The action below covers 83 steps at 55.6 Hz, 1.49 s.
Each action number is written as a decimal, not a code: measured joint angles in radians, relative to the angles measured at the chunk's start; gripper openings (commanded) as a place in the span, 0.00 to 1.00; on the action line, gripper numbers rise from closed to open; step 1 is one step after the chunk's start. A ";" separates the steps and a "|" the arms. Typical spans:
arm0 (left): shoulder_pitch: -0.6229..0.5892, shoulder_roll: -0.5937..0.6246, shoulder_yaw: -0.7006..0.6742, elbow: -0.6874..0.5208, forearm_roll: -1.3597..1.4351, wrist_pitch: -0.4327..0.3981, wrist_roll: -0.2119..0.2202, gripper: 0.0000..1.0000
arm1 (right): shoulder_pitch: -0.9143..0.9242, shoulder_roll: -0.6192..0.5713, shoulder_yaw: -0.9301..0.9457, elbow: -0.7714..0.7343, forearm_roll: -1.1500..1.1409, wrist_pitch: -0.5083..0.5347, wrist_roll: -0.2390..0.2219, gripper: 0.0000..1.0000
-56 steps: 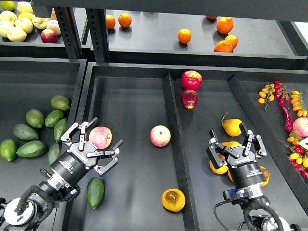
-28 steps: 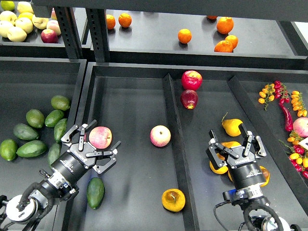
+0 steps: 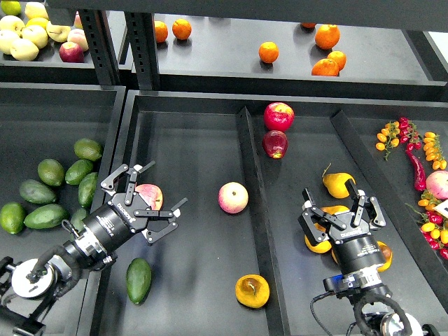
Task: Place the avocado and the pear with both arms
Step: 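Swing the left gripper over the green avocado in the middle bin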
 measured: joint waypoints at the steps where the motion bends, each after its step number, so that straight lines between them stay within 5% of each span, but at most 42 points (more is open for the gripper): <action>1: -0.017 0.013 0.026 -0.001 0.006 0.000 0.000 1.00 | 0.003 0.000 0.000 0.000 0.000 -0.006 0.001 1.00; 20: -0.392 0.186 0.438 -0.018 0.124 0.000 0.001 1.00 | 0.097 0.000 0.009 -0.003 0.008 -0.092 0.006 1.00; 42: -0.778 0.156 0.972 -0.013 0.161 0.000 0.001 1.00 | 0.259 0.000 0.011 -0.067 0.005 -0.249 0.011 1.00; 83: -0.824 -0.116 1.420 0.258 0.307 0.000 0.001 1.00 | 0.332 0.000 0.016 -0.127 0.004 -0.242 0.006 1.00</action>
